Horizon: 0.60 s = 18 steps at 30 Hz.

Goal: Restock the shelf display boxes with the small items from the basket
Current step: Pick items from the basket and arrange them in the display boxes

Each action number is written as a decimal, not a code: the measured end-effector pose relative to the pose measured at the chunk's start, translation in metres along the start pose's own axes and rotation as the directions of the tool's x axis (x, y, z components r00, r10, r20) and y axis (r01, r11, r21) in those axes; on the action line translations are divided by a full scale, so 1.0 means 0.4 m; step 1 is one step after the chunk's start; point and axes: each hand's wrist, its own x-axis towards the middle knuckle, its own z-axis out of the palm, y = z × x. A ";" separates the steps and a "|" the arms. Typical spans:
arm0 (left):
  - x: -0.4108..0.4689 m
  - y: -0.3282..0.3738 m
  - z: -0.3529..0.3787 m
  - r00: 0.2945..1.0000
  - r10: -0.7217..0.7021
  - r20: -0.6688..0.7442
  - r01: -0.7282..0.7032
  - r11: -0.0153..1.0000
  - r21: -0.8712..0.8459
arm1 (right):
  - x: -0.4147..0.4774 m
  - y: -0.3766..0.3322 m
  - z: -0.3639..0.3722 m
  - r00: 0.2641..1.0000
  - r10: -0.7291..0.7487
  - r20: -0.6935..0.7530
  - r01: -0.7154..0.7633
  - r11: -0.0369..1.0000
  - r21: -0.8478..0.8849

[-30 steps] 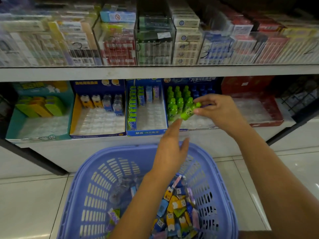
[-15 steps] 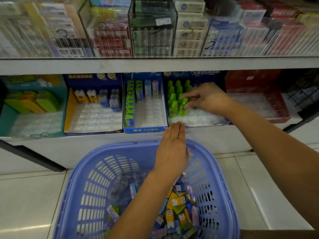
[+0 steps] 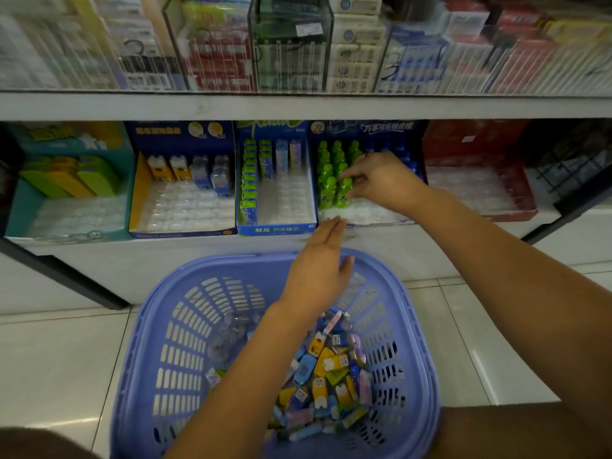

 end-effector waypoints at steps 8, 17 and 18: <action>-0.126 -0.158 0.123 0.869 -0.285 0.404 0.236 0.957 0.167 | -0.197 -0.099 0.242 0.966 -0.040 0.255 0.021 0.997 0.076; -0.298 -0.333 0.217 0.508 -0.427 0.748 0.179 0.902 0.393 | -0.305 -0.016 0.686 0.674 0.220 0.706 -0.095 0.973 -0.212; -0.299 -0.339 0.225 0.496 -0.422 0.759 0.167 0.904 0.393 | -0.309 -0.015 0.708 0.687 0.239 0.686 -0.065 0.961 -0.271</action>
